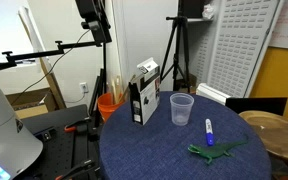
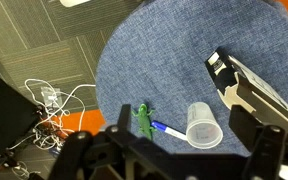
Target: Put the marker in the cup
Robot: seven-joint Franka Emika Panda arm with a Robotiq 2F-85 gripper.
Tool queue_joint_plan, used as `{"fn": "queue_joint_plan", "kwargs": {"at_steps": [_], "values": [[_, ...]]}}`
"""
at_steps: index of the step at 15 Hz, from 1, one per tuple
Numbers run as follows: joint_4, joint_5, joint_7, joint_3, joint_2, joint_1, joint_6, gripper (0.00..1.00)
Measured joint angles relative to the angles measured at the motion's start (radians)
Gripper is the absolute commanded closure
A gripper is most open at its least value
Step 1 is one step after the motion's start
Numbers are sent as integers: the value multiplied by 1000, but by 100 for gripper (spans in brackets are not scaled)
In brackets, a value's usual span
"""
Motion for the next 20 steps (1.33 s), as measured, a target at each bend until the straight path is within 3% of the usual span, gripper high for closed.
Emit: {"fn": "queue_joint_plan", "kwargs": {"at_steps": [11, 20], "values": [[0, 0, -1, -15, 11, -2, 8, 0], [-4, -5, -6, -154, 277, -104, 353, 0]]}}
